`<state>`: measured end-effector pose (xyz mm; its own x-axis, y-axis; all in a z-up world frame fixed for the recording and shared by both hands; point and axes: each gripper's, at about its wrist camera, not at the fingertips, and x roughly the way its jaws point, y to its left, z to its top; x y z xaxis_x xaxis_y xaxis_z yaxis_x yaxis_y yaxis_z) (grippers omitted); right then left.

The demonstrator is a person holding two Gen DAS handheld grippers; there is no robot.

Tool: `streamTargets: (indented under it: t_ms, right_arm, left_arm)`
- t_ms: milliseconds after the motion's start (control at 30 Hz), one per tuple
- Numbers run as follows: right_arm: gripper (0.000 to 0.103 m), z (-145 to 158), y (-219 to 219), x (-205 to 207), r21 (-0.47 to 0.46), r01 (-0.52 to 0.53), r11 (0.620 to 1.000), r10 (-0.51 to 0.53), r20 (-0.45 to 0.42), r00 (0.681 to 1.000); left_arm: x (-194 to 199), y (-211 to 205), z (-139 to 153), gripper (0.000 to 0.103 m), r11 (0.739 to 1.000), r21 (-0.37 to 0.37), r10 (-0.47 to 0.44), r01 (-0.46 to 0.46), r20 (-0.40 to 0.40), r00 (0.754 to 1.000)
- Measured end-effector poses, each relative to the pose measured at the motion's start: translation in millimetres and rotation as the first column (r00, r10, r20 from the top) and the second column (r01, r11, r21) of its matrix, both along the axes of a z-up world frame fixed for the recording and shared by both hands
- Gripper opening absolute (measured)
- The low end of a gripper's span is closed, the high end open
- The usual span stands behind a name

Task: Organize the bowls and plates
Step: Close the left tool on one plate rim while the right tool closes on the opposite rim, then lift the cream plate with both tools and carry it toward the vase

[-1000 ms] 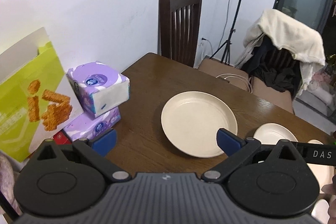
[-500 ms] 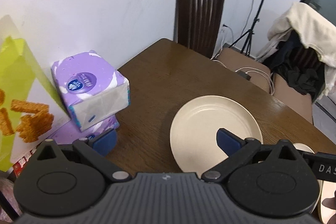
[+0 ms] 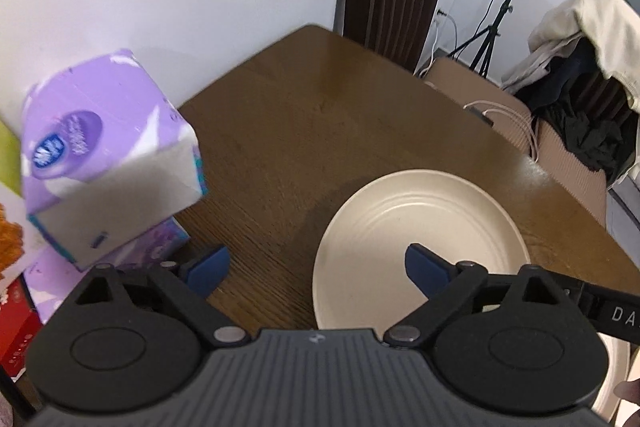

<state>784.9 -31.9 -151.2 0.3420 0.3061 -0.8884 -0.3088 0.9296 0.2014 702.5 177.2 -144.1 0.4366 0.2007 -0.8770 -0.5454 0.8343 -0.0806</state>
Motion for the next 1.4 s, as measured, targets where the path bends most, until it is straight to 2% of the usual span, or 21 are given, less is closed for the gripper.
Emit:
streamTargets:
  t_ms: [167,233,300,500,533,600,633,667,733,933,1100,1400]
  right_arm:
    - [0.071,-18.1,3.0,5.9,-0.011,-0.009,1.000,0.009,-0.020,1.000]
    - [0.062,-26.7,4.5,8.0,-0.026,-0.012,1.000,0.011,-0.033,0.999]
    - [0.058,-35.0,6.2,10.0,-0.043,-0.021,0.999,0.019,-0.041,0.999]
    - [0.046,-55.5,2.1,18.4,-0.054,-0.015,0.998,0.011,-0.067,0.998]
    - [0.044,-58.0,0.7,18.8,-0.052,-0.013,0.999,0.009,-0.072,0.997]
    - [0.038,-61.3,-2.0,19.9,-0.036,-0.014,0.999,0.011,-0.073,0.997]
    - [0.033,-61.6,-2.7,20.4,-0.029,-0.018,0.999,0.016,-0.073,0.997]
    - [0.029,-61.8,-3.4,19.9,-0.016,-0.025,1.000,0.024,-0.076,0.997]
    - [0.014,-62.2,-5.3,18.1,0.025,-0.040,0.999,0.042,-0.093,0.995]
    - [0.012,-62.7,-9.0,14.6,0.034,-0.038,0.999,0.041,-0.080,0.996]
    - [0.012,-63.5,-11.7,14.3,0.034,-0.027,0.999,0.030,-0.067,0.997]
    - [0.012,-47.9,-13.3,5.9,0.026,-0.025,0.999,0.026,-0.045,0.999]
  left_arm:
    - [6.6,8.0,-18.9,0.081,1.000,-0.022,0.009,-0.009,-0.024,1.000]
    - [7.9,9.2,-26.4,0.081,1.000,-0.028,0.013,-0.014,-0.033,0.999]
    - [10.5,11.1,-34.0,0.079,0.999,-0.038,0.015,-0.017,-0.044,0.999]
    - [15.5,9.6,-52.9,0.063,0.997,-0.074,-0.005,0.000,-0.062,0.998]
    - [16.7,9.2,-55.4,0.057,0.997,-0.077,-0.007,0.002,-0.066,0.998]
    - [17.2,9.2,-58.4,0.052,0.997,-0.072,-0.013,0.008,-0.068,0.998]
    - [17.5,8.4,-58.3,0.045,0.998,-0.068,-0.016,0.011,-0.068,0.998]
    - [17.2,8.4,-57.7,0.024,0.997,-0.073,-0.026,0.021,-0.061,0.998]
    - [15.4,11.9,-56.2,0.017,0.992,-0.122,-0.036,0.032,-0.033,0.999]
    - [14.4,6.4,-54.1,0.017,0.995,-0.087,-0.043,0.040,-0.030,0.999]
    - [14.5,1.7,-52.8,0.017,0.995,-0.088,-0.048,0.045,-0.038,0.998]
    - [15.2,-4.2,-38.4,0.017,0.996,-0.056,-0.067,0.066,-0.021,0.998]
